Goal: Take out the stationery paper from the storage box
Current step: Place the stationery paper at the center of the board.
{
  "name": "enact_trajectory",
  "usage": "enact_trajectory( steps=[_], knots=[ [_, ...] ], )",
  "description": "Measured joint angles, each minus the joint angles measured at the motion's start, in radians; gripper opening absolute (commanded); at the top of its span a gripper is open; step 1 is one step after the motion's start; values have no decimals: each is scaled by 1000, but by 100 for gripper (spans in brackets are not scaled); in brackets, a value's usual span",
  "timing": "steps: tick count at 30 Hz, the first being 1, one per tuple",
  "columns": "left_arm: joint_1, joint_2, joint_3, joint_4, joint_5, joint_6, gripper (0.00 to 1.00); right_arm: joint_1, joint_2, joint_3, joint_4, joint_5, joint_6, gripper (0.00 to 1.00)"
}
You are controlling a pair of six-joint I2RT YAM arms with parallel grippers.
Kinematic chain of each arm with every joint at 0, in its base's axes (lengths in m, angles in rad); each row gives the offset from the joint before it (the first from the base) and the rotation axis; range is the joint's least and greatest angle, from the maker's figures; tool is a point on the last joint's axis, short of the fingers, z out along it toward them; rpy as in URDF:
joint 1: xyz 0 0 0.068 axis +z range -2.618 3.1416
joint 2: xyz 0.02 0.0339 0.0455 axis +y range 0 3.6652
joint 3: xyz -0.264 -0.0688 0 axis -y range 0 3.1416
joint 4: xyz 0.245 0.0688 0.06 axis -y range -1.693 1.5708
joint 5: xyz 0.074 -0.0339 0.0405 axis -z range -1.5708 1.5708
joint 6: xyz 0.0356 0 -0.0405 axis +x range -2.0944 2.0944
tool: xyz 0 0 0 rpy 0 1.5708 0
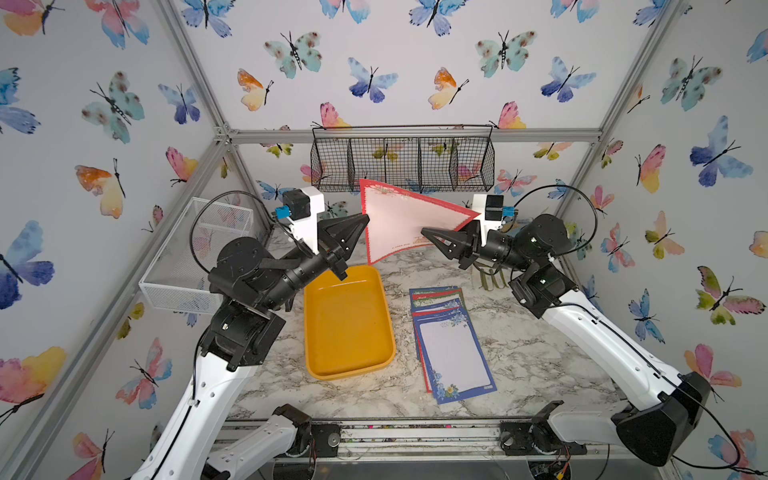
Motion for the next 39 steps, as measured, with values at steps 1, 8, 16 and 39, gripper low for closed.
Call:
enact_trajectory(
  steps=[1, 8, 16, 39],
  knots=[
    [0, 0, -2, 8, 9, -11, 0, 0, -8, -8, 4, -1, 6, 23],
    [0, 1, -38, 45, 43, -68, 0, 0, -76, -60, 19, 11, 56, 2],
    [0, -22, -115, 53, 23, -100, 80, 0, -153, -65, -150, 61, 97, 2],
    [0, -94, -129, -8, -145, -58, 86, -18, -94, -143, -1056, 245, 232, 2]
  ],
)
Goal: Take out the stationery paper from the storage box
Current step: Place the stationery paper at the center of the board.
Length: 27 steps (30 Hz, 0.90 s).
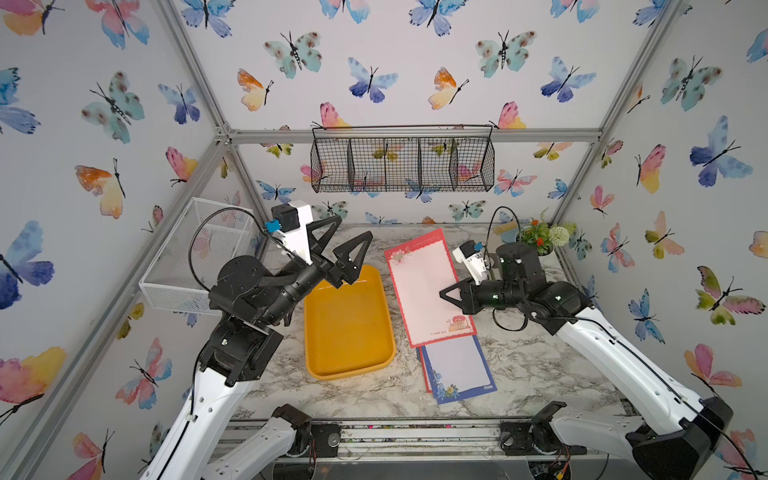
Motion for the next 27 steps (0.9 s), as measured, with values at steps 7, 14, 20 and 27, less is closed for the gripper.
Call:
enact_trajectory(
  steps=[7, 14, 20, 27],
  knots=[
    [0, 0, -12, -40, -42, 2, 86, -41, 83, -163, -94, -28, 21, 2],
    [0, 0, -20, -66, -59, 8, 87, -94, 119, -260, -100, -65, 20, 2],
    [0, -2, -22, -96, -85, 12, 87, -126, 161, -304, -90, -80, 15, 3],
    [0, 0, -22, -114, -134, 16, 87, -153, 179, -344, -90, -35, 13, 6]
  ],
)
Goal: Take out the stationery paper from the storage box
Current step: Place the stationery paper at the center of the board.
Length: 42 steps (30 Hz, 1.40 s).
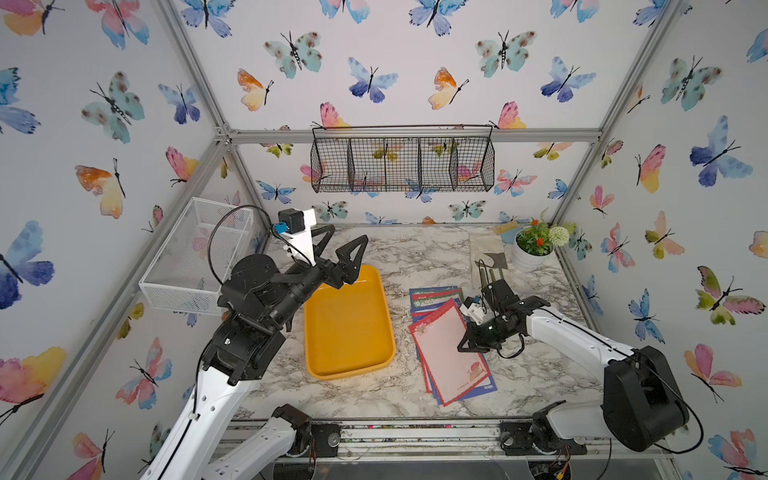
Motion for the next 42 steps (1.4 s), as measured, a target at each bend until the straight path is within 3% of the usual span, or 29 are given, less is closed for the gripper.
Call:
enact_trajectory(
  steps=[9, 13, 19, 22, 26, 29, 36, 39, 42],
  knots=[
    [0, 34, 0, -44, -75, 0, 87, -6, 20, -33, 0, 71, 8, 12],
    [0, 38, 0, -44, -101, -1, 87, -6, 26, -35, 0, 97, 11, 23],
    [1, 57, 0, -44, -165, -3, 87, -6, 26, -35, -3, 163, 38, 68],
    [1, 66, -13, -36, -229, -2, 87, -6, 24, -34, -9, 263, 56, 81],
    [6, 53, -174, 60, -395, -8, 87, -8, -17, -34, -6, 455, 106, 98],
    [34, 76, -334, 138, -502, -13, 88, -8, -72, -21, -8, 584, 131, 98],
    [147, 131, -590, 299, -636, -12, 89, -8, -132, 87, 60, 849, 129, 99],
    [188, 106, -719, 418, -665, 10, 89, -8, -168, 36, 238, 969, 46, 100],
    [246, 88, -849, 524, -649, 23, 89, -11, -193, -117, 523, 1059, -86, 99]
  ],
)
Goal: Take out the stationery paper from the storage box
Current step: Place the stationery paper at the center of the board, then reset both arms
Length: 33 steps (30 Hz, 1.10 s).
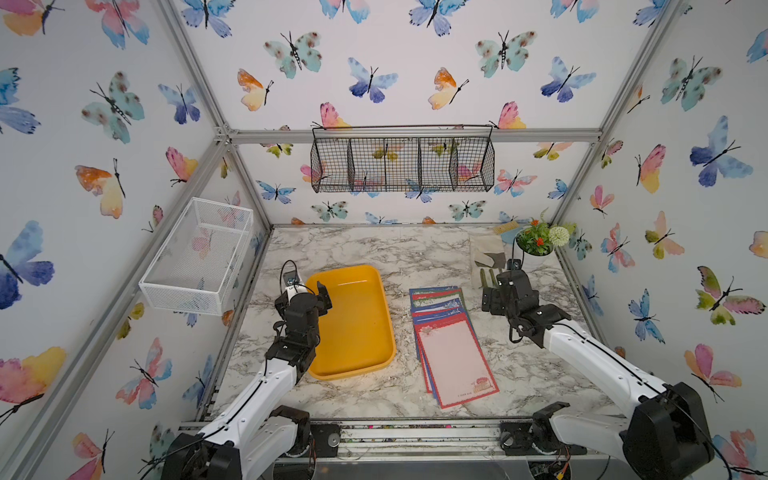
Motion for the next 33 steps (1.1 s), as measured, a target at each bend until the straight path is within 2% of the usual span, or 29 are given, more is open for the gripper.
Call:
enact_trajectory(
  steps=[3, 7, 13, 21, 24, 28, 33],
  knots=[
    [59, 2, -118, 114, 45, 15, 89, -13, 46, -175, 289, 51, -137, 99],
    [102, 53, -232, 269, 130, 47, 91, -42, 182, -311, 566, 31, -259, 99],
    [123, 169, -214, 367, 254, 92, 93, -87, 215, -412, 916, -119, -345, 99],
    [123, 210, -194, 452, 425, 169, 96, -195, 242, -456, 1197, -299, -386, 100],
    [123, 231, -191, 471, 475, 208, 97, -250, 276, -470, 1237, -350, -377, 100],
    [123, 248, -199, 533, 509, 267, 100, -296, 301, -470, 1284, -423, -360, 100],
    [123, 291, -229, 634, 513, 300, 98, -340, 375, -481, 1364, -502, -340, 100]
  ],
)
